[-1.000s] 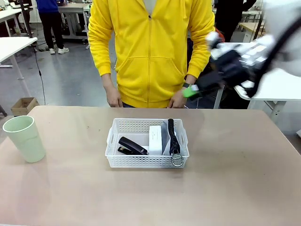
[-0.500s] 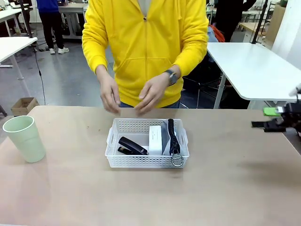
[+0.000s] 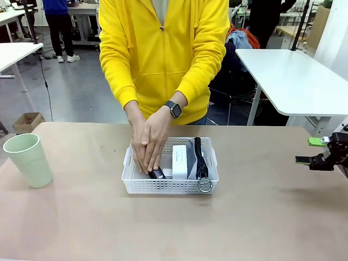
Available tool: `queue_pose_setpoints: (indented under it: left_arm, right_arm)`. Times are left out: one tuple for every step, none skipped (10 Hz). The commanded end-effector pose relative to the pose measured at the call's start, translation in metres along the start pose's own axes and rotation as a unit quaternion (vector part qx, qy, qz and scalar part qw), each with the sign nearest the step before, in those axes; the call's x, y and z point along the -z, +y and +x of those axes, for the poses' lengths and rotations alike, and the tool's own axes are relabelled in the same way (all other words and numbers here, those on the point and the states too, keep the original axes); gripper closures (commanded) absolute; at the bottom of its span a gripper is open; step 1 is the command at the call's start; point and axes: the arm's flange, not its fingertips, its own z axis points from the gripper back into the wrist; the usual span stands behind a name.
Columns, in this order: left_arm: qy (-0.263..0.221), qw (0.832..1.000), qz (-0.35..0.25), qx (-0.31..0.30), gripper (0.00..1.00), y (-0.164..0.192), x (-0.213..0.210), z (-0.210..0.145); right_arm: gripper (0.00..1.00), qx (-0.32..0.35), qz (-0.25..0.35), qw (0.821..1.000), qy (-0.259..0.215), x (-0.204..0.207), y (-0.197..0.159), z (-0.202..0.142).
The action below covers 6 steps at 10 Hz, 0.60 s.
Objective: Efficiently arrange items inside the basket to fit them all.
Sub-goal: Pick up the Stapler and place it inside the Organizing basket, then pick up the Reusable plastic cup and place it inside the Organizing basket.
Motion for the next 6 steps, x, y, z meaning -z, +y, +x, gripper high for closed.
queue_pose_setpoints:
  left_arm:
    - [-0.008, 1.0, -0.012, 0.012, 0.0, -0.0017, 0.0024, -0.0026]
    - [-0.008, 1.0, -0.012, 0.012, 0.0, -0.0017, 0.0024, -0.0026]
    - [-0.008, 1.0, -0.012, 0.012, 0.0, -0.0017, 0.0024, -0.0026]
    - [-0.008, 1.0, -0.012, 0.012, 0.0, -0.0017, 0.0024, -0.0026]
    - [-0.008, 1.0, -0.012, 0.012, 0.0, -0.0017, 0.0024, -0.0026]
    - [-0.008, 1.0, -0.012, 0.012, 0.0, -0.0017, 0.0024, -0.0026]
  right_arm:
    - [0.0, -0.02, 0.002, 1.0, -0.001, 0.003, 0.0129, -0.0032]
    - [0.0, -0.02, 0.002, 1.0, -0.001, 0.003, 0.0129, -0.0032]
    - [0.0, -0.02, 0.002, 1.0, -0.001, 0.003, 0.0129, -0.0032]
    - [0.0, -0.02, 0.002, 1.0, -0.001, 0.003, 0.0129, -0.0032]
    - [0.0, -0.02, 0.002, 1.0, -0.001, 0.003, 0.0129, -0.0032]
    - [0.0, -0.02, 0.002, 1.0, -0.001, 0.003, 0.0129, -0.0032]
